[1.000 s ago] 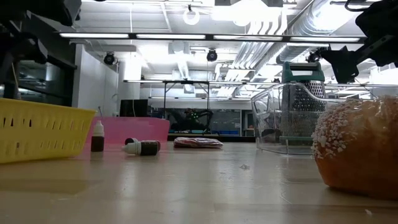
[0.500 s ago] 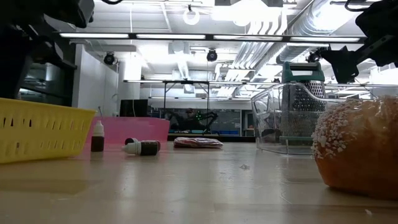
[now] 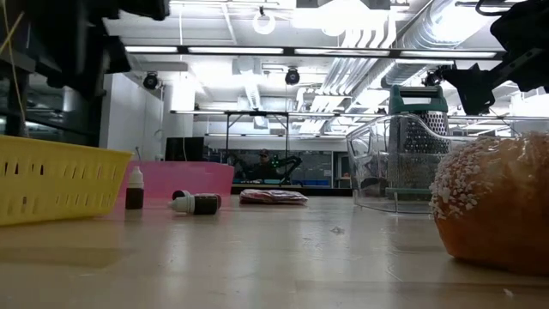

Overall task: Pick & Place Food Item
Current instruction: Put the left orange food coloring bottle into the yellow bin

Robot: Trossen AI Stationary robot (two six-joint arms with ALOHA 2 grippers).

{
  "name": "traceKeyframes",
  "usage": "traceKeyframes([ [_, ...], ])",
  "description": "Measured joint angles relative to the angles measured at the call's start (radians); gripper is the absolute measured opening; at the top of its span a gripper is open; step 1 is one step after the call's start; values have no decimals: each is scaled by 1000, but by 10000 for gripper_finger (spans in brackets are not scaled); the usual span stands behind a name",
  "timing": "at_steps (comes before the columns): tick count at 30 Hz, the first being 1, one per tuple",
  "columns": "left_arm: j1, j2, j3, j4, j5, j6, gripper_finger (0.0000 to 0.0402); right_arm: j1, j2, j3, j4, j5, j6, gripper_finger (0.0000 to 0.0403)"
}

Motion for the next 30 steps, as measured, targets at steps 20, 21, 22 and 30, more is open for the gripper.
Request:
traceKeyframes([
  [20,320,-27,0,0,57,108,153,0,0,0,0,0,0,348],
  [21,327,-27,0,-2,58,108,153,0,0,0,0,0,0,348],
  [22,332,-27,0,-7,58,108,153,0,0,0,0,0,0,348],
  [30,363,23,2,-46,48,62,153,0,0,0,0,0,0,348],
])
